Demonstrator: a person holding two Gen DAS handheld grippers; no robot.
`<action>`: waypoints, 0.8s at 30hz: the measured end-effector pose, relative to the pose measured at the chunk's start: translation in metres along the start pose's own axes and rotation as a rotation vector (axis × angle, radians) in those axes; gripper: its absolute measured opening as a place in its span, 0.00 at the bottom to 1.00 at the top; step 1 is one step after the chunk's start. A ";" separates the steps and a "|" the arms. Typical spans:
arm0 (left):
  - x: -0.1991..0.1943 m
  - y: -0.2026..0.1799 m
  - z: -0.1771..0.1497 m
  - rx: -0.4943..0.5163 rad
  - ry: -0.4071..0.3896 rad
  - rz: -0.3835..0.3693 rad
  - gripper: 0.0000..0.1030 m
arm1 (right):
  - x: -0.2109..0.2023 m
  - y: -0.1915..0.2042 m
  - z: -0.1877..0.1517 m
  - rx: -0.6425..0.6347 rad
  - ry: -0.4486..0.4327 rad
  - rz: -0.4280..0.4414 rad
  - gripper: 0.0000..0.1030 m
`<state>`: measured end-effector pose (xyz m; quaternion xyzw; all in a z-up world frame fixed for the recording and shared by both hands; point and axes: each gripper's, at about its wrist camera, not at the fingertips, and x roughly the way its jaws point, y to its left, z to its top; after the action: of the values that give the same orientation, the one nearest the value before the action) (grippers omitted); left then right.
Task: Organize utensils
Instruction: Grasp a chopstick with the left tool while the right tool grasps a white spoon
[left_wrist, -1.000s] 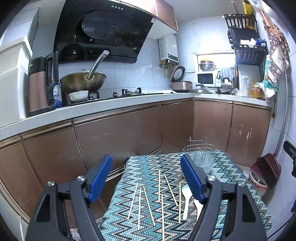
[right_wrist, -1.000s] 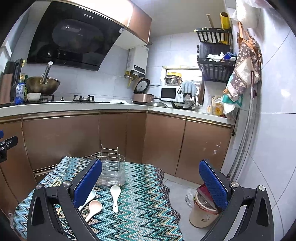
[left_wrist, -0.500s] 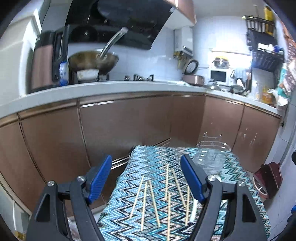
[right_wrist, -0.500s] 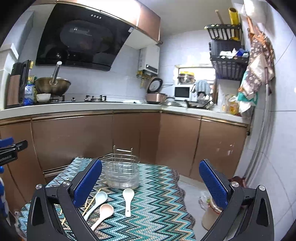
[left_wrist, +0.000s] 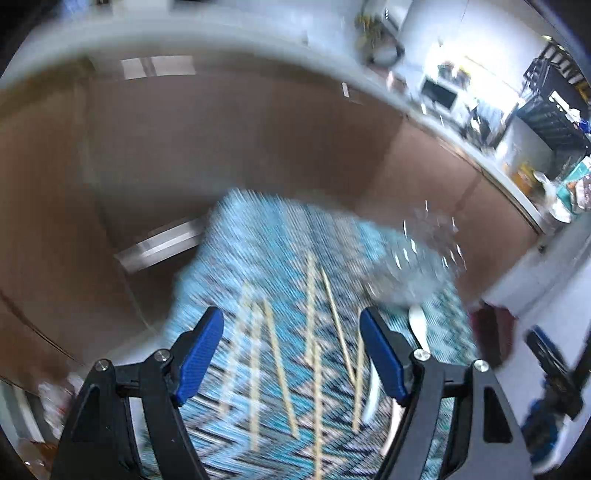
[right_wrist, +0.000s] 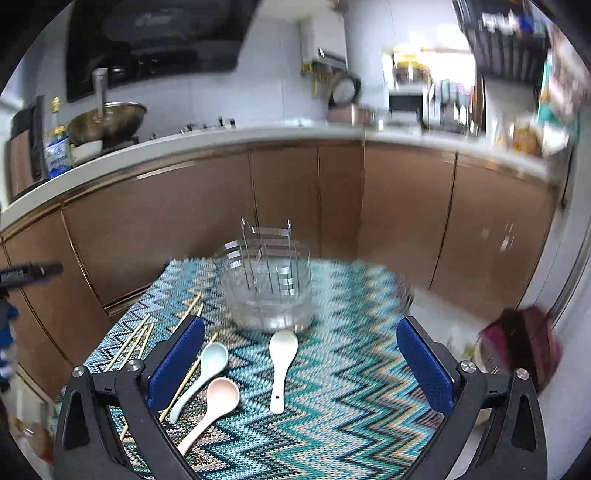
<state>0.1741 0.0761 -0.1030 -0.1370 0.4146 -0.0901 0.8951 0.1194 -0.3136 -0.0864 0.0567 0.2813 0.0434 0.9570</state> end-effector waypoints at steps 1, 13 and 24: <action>0.012 0.001 0.000 -0.006 0.032 -0.003 0.72 | 0.010 -0.006 -0.003 0.022 0.028 0.015 0.90; 0.126 0.021 0.005 -0.101 0.293 0.015 0.34 | 0.085 -0.022 -0.033 0.092 0.253 0.130 0.59; 0.168 0.031 0.010 -0.139 0.380 0.072 0.15 | 0.128 -0.021 -0.036 0.043 0.339 0.194 0.45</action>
<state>0.2910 0.0610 -0.2270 -0.1641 0.5859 -0.0535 0.7918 0.2082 -0.3172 -0.1871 0.0955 0.4327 0.1384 0.8857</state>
